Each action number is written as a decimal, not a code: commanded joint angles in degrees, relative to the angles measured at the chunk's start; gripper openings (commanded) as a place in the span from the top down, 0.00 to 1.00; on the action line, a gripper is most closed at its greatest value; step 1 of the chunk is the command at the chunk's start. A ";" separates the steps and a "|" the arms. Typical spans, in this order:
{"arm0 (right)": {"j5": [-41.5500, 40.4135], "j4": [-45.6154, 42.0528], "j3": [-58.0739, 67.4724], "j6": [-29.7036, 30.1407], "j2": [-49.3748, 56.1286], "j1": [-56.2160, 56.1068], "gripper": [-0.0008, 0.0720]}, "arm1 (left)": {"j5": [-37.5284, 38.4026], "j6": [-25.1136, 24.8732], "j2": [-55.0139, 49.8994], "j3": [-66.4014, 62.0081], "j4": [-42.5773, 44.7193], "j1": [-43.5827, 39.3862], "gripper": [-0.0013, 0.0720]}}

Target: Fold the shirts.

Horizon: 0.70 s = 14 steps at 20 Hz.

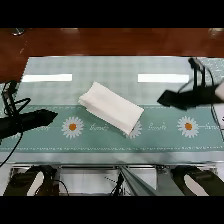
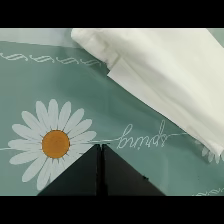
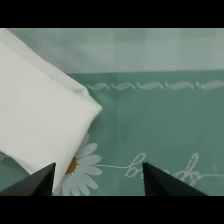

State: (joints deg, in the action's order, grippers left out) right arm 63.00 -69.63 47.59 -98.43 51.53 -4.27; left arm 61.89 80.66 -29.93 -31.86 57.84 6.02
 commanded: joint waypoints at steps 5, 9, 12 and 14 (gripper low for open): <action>-29.14 22.29 -28.89 -4.63 -4.15 -7.10 0.13 | -0.52 0.17 -2.05 0.00 -4.07 0.00 0.94; -22.88 32.89 -22.16 10.19 9.64 -7.80 0.13 | -0.33 0.17 -2.60 0.00 -5.01 0.00 0.94; -20.92 38.84 -16.98 16.52 18.43 -7.80 0.13 | -0.35 0.07 -2.62 0.00 -5.60 0.02 0.94; -19.85 41.00 -13.88 18.25 23.30 -8.96 0.13 | -0.39 -0.04 -2.62 0.00 -5.60 0.02 0.94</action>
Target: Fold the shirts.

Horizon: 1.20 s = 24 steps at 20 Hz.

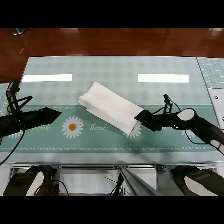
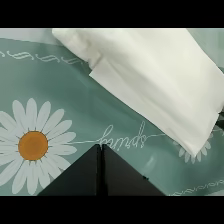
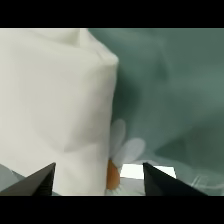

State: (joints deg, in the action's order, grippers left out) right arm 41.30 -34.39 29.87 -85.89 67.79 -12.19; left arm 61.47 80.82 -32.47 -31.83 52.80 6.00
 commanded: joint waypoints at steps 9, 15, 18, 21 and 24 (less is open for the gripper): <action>7.89 2.71 26.10 13.53 15.54 -4.42 0.96 | 0.04 -0.17 -0.09 -0.02 -0.55 0.02 0.94; 19.47 -17.51 59.87 3.72 15.56 -2.97 0.96 | -0.02 -0.20 -0.13 0.81 -0.48 0.04 0.94; 24.52 -20.17 73.61 -0.15 15.56 2.62 0.96 | -0.02 -0.20 -0.13 1.07 -0.52 0.02 0.94; 30.82 -20.15 81.96 -3.10 15.41 10.29 0.96 | -0.02 -0.17 -0.13 1.07 -0.57 0.02 0.94; 36.35 -20.11 84.89 -5.35 13.99 19.98 0.96 | 0.02 -0.15 -0.11 1.07 -0.57 0.02 0.94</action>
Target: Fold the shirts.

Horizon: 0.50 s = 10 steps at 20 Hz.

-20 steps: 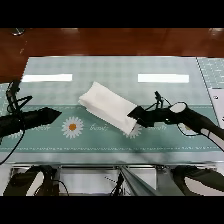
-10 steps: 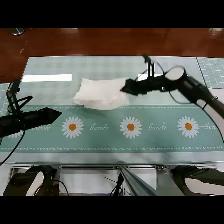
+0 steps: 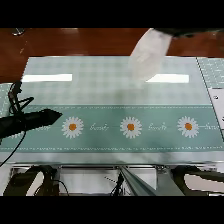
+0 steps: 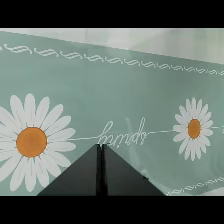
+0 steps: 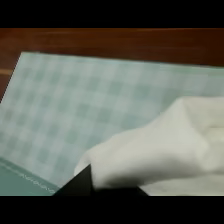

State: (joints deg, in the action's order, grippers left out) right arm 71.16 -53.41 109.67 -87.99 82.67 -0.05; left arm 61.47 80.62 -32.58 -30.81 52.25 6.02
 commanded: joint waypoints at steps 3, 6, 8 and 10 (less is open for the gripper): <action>12.72 -1.03 5.07 -5.01 -2.56 18.38 0.96 | 0.02 0.04 0.00 0.04 -0.02 0.00 0.94; 22.75 -1.27 5.07 -4.52 -2.86 26.62 0.96 | -0.33 0.02 -0.02 0.04 -0.02 0.02 0.94; 29.05 -1.86 5.07 -4.33 -2.91 29.42 0.96 | -1.68 0.02 0.00 0.02 -0.02 0.02 0.94; 33.62 -4.44 5.07 -5.51 -3.74 30.80 0.96 | -2.62 0.04 0.00 0.02 -0.02 0.02 0.94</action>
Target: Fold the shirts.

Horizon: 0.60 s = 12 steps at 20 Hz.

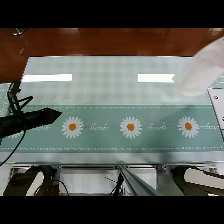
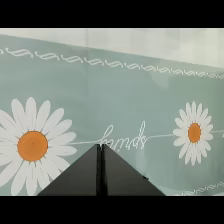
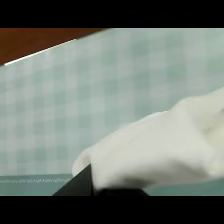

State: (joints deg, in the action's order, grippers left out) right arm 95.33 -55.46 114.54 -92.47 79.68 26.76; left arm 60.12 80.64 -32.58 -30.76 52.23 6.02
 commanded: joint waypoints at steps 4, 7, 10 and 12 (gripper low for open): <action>10.99 -13.11 -3.58 -4.79 -7.54 7.30 0.96 | -1.25 0.00 -0.02 -0.02 0.00 0.02 0.94; 10.97 -14.86 -13.49 -5.95 -14.99 14.36 0.96 | -1.25 -0.02 0.00 -0.02 0.00 0.02 0.94; 11.02 -17.62 -24.35 -4.02 -23.21 22.84 0.96 | -1.90 0.00 -0.02 -0.02 0.00 0.02 0.94; 11.04 -19.56 -31.89 -2.47 -29.09 28.87 0.96 | -3.32 0.00 -0.02 -0.02 -0.02 0.00 0.94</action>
State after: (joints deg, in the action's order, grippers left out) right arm 105.78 -71.42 92.33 -96.64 58.19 47.97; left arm 58.28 80.64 -32.58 -30.76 52.21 6.00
